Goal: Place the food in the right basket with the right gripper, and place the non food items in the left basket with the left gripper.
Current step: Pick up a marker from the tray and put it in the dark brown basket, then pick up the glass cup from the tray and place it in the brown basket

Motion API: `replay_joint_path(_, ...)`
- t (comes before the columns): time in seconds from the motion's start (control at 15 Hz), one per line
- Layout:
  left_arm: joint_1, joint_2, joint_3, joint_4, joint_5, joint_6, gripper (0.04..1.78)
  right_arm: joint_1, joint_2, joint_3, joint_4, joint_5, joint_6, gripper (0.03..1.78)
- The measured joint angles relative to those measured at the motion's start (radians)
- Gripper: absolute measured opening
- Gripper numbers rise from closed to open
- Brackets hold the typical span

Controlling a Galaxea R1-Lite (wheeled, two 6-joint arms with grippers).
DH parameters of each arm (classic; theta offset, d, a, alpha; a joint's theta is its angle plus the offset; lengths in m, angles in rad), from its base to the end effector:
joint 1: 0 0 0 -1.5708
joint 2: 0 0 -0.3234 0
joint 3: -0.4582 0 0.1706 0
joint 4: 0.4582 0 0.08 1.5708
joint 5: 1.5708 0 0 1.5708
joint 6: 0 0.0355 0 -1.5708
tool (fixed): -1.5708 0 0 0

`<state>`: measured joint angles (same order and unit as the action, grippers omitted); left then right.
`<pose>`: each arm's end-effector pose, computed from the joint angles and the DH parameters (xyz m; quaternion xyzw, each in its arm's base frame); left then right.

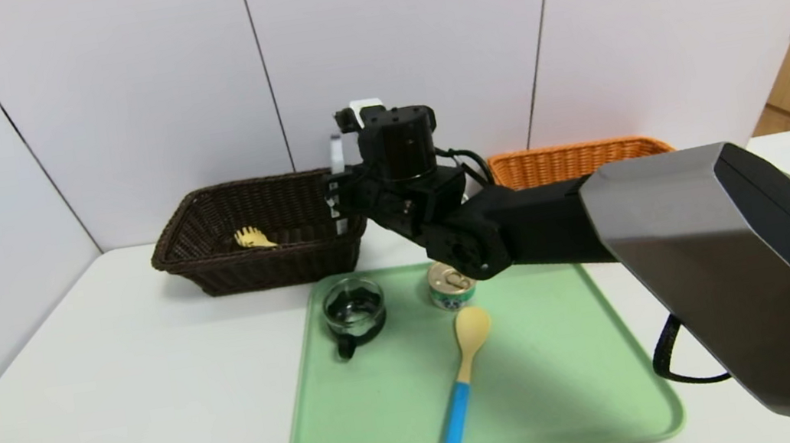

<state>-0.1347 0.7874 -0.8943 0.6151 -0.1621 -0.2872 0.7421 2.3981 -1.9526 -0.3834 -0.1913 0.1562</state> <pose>0.0154 -0.0079 0.2645 -0.1404 0.2692 -0.1057 0.9469 0.3902 0.3487 0.2139 0.0611 0.0488 0.2688 0.9600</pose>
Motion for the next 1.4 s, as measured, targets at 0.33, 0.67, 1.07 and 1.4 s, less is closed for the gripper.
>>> replay_joint_path(0.33,-0.001,0.002,-0.005,-0.009,0.000,0.001,1.69,0.005,-0.009,0.000,0.014,-0.004,-0.002,1.14)
replay_joint_path(0.67,-0.020,0.140,-0.161,-0.022,-0.004,0.020,1.69,-0.004,-0.202,0.006,0.296,0.027,0.004,1.41)
replay_joint_path(1.07,-0.172,0.517,-0.425,0.111,0.003,-0.111,1.69,-0.057,-0.527,0.011,1.101,0.111,0.242,1.57)
replay_joint_path(1.4,-0.340,0.847,-0.710,0.258,0.006,-0.222,1.69,-0.161,-0.761,0.210,1.405,0.223,0.318,1.64)
